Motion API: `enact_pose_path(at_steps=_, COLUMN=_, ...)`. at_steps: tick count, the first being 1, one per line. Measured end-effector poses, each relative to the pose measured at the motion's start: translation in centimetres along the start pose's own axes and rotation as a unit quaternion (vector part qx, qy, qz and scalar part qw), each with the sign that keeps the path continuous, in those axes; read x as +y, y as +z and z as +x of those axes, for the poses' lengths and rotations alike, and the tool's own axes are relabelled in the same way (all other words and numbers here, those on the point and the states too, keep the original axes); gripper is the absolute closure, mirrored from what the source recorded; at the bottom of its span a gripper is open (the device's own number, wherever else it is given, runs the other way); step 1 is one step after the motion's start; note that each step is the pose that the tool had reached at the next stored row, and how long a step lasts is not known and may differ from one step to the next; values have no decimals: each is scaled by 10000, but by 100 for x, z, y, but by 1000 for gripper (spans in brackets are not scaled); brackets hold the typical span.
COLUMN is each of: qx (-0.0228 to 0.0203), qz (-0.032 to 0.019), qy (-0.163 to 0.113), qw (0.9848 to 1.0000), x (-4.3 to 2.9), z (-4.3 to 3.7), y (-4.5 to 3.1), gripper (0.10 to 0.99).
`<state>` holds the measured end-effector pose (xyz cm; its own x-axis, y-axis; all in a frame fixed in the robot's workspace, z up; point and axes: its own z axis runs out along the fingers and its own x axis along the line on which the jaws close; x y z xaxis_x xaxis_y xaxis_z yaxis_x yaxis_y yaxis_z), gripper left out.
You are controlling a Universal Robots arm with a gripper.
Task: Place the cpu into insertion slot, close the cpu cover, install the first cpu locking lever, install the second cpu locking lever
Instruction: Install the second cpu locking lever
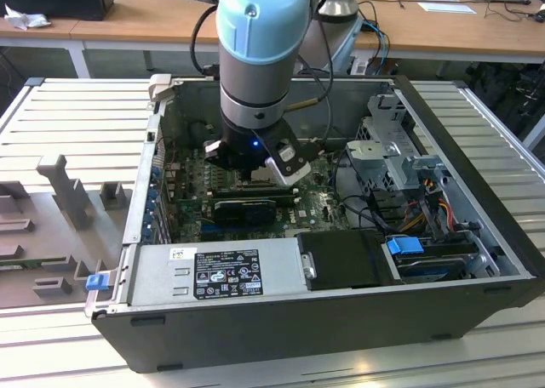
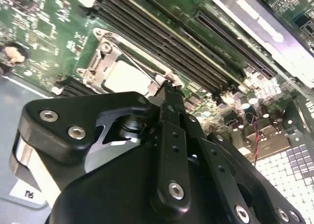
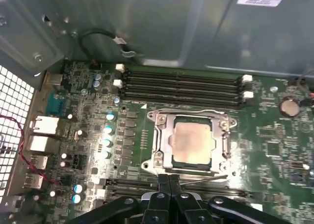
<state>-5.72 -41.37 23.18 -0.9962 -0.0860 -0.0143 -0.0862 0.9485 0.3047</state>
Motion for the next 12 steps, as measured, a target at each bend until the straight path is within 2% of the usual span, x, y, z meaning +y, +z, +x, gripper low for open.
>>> enact_pose_path(at_steps=8, qx=-1, qz=-12, qy=-1, qw=10000, x=-50, z=51, y=168, gripper=980)
enact_pose_path(at_steps=9, qx=-1, qz=-30, qy=-1, qw=10000, x=-54, z=70, y=173, gripper=980)
enact_pose_path(at_steps=11, qx=-10, qz=-114, qy=-2, qw=9999, x=-60, z=114, y=182, gripper=980)
enact_pose_path(at_steps=12, qx=-11, qz=-132, qy=-2, qw=9999, x=-64, z=126, y=189, gripper=980)
